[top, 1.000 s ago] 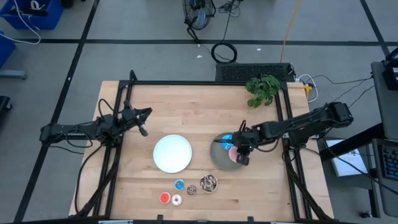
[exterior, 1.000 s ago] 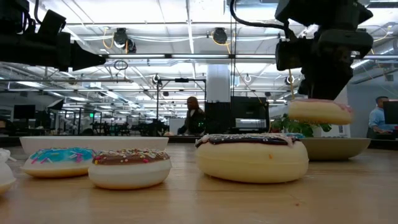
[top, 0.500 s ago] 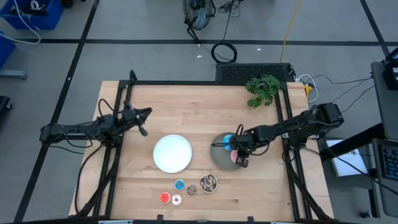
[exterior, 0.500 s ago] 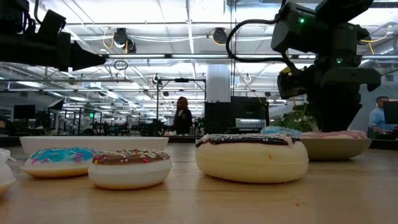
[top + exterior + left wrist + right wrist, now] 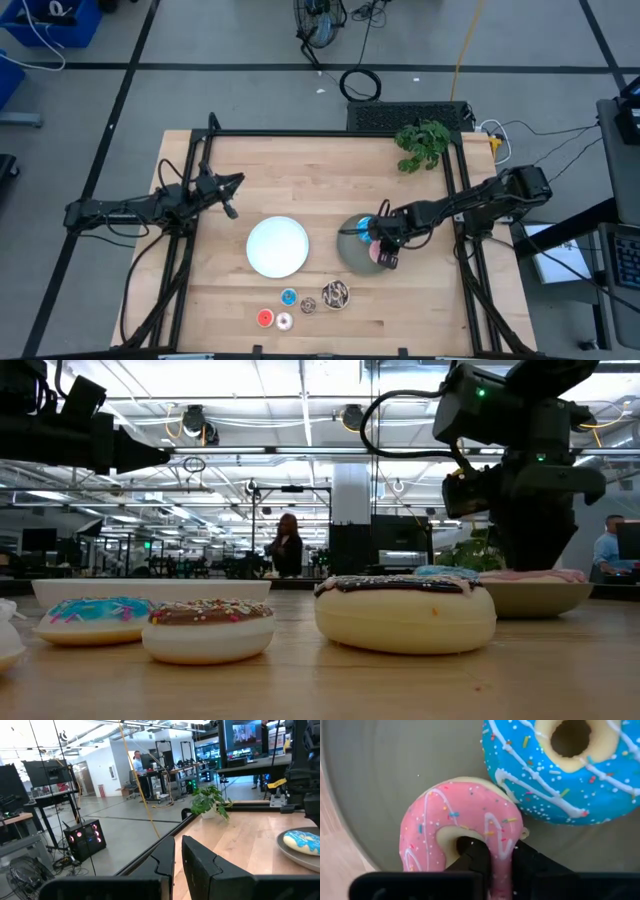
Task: Pick & Place donuts
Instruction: Put the large pink donut on the gray plate
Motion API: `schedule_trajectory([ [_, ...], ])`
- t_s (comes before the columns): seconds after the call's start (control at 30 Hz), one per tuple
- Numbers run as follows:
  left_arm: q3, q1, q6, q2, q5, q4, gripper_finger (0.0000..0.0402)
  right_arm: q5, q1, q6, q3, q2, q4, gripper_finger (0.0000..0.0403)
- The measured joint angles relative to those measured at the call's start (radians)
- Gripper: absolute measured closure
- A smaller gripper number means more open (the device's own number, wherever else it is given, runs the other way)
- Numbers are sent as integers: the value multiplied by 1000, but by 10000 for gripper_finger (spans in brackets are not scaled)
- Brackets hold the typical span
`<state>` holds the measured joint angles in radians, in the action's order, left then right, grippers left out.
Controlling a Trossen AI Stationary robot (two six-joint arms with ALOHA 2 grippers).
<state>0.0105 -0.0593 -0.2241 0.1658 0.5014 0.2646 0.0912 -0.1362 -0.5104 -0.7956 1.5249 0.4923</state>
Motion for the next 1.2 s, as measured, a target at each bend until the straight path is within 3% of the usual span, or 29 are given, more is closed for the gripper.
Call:
schedule_trajectory([
  [0.37,0,0,-1,0,-1,0,360,36,12,7,-45,2,26,276],
  [0.63,0,0,-1,0,-2,0,360,10,12,33,-90,2,77,270],
  [0.87,0,0,-1,0,-2,0,360,48,11,34,-90,2,73,258],
  [0.97,0,0,-1,0,-2,0,360,94,11,33,-90,1,77,241],
  [1.2,0,0,-1,0,-2,0,360,84,12,22,-90,1,109,182],
])
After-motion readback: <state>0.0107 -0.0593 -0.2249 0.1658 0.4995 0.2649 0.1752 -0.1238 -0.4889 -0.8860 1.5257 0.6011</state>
